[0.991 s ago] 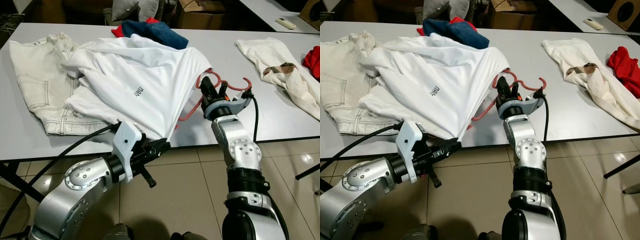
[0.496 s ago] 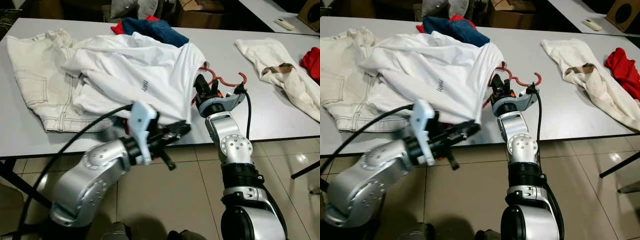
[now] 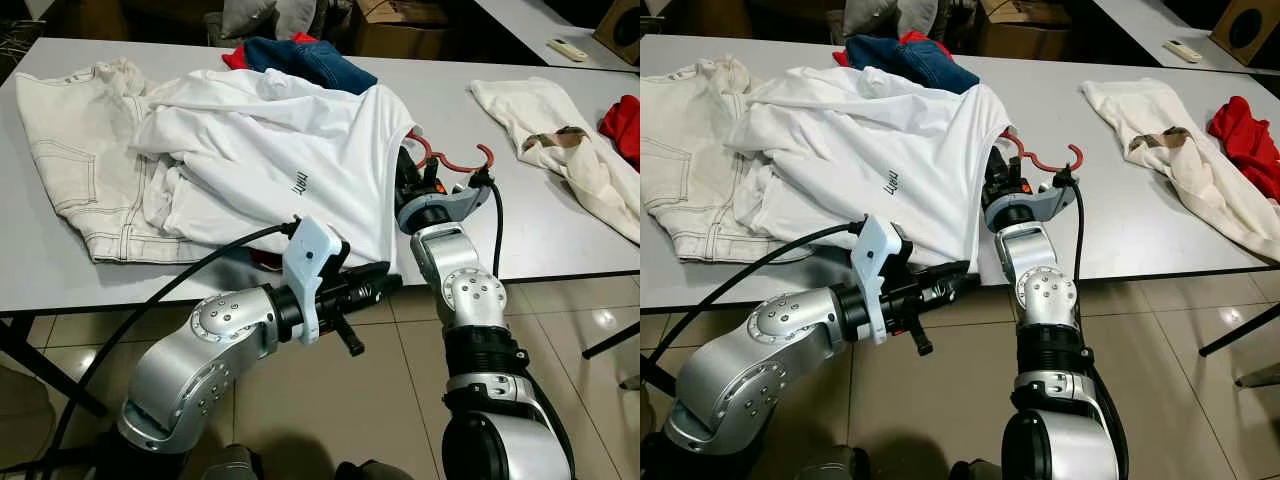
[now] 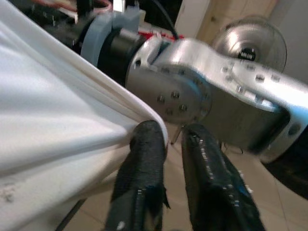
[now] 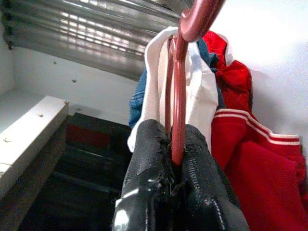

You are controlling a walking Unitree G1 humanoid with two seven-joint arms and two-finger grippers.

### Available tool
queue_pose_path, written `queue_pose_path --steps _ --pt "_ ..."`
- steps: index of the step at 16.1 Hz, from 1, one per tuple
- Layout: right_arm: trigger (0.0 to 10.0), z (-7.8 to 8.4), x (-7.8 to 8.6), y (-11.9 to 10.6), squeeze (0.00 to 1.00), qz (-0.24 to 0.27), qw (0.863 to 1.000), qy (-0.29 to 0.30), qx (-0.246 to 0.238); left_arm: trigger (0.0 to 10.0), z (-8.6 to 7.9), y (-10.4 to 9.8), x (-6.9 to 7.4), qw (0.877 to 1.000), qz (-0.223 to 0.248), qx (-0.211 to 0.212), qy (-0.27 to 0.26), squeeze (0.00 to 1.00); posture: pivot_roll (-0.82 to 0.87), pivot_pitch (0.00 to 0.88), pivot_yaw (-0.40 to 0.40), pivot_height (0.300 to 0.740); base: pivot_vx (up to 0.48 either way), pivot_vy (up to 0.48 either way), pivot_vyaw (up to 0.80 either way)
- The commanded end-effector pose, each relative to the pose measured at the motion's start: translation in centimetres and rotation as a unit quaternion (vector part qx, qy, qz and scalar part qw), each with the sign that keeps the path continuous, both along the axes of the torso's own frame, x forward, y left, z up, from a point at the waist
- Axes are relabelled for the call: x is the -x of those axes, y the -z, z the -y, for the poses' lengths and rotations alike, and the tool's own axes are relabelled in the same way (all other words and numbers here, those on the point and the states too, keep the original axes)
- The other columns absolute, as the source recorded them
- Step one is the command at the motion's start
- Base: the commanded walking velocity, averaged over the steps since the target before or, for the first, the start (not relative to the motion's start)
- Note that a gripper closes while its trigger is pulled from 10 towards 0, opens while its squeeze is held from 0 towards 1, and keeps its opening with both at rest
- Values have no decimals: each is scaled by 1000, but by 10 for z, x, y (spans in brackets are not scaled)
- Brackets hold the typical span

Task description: Hang hanger

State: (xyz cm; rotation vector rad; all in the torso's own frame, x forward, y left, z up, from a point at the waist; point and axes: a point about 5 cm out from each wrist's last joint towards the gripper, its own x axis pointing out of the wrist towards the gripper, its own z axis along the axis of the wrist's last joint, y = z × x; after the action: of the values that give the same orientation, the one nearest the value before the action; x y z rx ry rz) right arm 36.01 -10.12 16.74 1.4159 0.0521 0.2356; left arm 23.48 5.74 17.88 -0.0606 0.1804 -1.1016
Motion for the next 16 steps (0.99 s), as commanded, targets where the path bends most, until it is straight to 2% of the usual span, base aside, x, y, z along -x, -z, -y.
queue_pose_path --steps 1,7,9,11,12,13,14,15,16 --pt "10000 -33 -2 -34 0 47 997 -30 -59 10000 4 3 4 1000 -10 -5 21 1000 82 68 -87 740 0 0 0" --pt "10000 -30 -3 -31 0 52 998 -27 -31 10000 -4 9 -1 999 6 -53 5 1000 86 58 -84 740 0 0 0" --pt "10000 -27 -3 -31 0 58 998 -24 1 10000 -9 7 -8 996 23 -77 -23 1000 85 50 -81 740 0 0 0" --pt "10000 -24 -1 -29 0 67 997 -27 23 10000 -17 5 -6 996 33 -80 -22 1000 86 46 -83 740 0 0 0" --pt "10000 -23 -1 -29 0 68 997 -27 26 10000 -18 4 -4 996 33 -77 -18 1000 87 44 -85 740 0 0 0" --pt "10000 -19 3 -27 0 72 996 -28 36 10000 -25 3 4 998 26 -50 -3 1000 87 40 -88 740 0 0 0" --pt "10000 -13 7 -25 0 81 995 -27 44 10000 -35 0 12 1000 19 -16 -8 1000 87 37 -88 740 0 0 0" --pt "10000 -6 12 -26 0 95 994 -24 55 10000 -47 -4 15 999 24 10 -35 1000 87 37 -88 740 0 0 0" --pt "10000 2 19 -28 0 112 991 -22 68 10000 -64 -3 15 996 17 16 -86 698 89 35 -88 740 0 0 0"
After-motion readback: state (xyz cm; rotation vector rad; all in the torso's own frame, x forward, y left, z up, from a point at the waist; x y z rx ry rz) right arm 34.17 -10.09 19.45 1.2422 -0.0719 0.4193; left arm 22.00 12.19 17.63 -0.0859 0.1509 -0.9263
